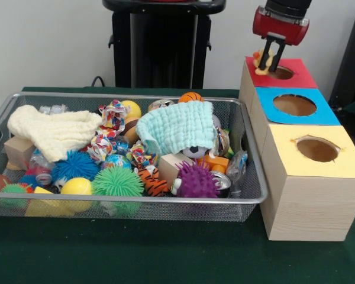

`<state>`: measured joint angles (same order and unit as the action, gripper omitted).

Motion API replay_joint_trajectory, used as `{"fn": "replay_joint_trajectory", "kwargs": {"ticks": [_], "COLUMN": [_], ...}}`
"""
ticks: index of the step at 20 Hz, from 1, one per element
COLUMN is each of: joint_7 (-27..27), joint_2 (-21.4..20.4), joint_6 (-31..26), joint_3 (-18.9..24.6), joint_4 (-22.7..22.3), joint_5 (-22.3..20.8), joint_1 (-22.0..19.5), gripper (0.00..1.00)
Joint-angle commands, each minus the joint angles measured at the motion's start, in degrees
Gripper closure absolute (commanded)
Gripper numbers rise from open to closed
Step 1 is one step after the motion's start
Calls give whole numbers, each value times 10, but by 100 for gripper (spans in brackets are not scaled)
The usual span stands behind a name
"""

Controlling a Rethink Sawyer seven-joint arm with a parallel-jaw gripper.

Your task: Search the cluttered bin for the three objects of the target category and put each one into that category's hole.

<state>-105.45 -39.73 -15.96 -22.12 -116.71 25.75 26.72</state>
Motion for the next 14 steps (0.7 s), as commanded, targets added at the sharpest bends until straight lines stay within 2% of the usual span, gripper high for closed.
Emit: {"fn": "replay_joint_trajectory", "kwargs": {"ticks": [1, 4, 9, 14], "joint_7": [-168, -183, -193, -173], "joint_2": [49, 57, 56, 45], "joint_6": [-2, -26, -48, -52], "joint_3": [35, 20, 6, 3], "joint_4": [57, 76, 84, 76], "joint_5": [40, 50, 63, 63], "joint_1": [16, 37, 60, 54], "gripper": [100, 100, 100, 100]}}
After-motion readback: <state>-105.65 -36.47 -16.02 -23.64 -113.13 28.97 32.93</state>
